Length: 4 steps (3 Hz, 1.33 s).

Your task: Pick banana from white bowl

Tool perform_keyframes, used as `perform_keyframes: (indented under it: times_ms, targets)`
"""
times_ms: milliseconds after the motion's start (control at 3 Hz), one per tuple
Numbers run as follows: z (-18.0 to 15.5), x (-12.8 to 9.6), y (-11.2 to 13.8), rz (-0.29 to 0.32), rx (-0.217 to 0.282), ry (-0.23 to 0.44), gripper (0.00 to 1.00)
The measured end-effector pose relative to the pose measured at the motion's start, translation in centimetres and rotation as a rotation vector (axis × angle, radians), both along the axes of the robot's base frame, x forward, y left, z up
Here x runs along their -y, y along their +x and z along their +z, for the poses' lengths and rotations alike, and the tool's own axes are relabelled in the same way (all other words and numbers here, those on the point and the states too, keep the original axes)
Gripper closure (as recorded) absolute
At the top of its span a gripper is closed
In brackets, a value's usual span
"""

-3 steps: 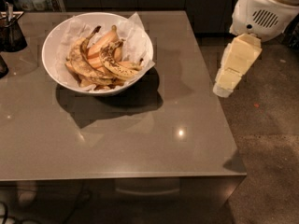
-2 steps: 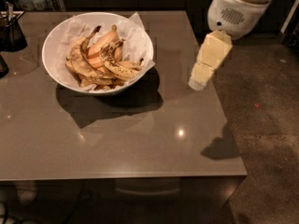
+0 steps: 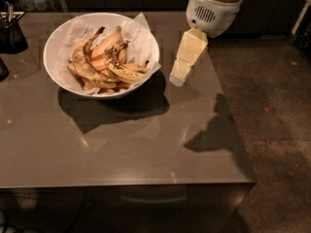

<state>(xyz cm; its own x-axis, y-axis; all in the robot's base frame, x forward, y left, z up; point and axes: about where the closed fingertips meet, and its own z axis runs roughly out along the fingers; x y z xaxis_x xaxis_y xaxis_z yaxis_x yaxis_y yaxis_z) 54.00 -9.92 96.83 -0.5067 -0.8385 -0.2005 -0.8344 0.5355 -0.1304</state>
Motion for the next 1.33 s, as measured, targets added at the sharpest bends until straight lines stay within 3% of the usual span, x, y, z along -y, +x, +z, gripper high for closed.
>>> perform_keyframes:
  times_ms: [333, 1000, 1333]
  targets:
    - [1.1, -1.4, 0.4, -0.002, 0.037, 0.032, 0.0]
    - [1.4, -6.3, 2.6, -0.046, 0.046, 0.029, 0.0]
    - [1.6, -6.3, 3.0, -0.049, 0.064, 0.043, 0.0]
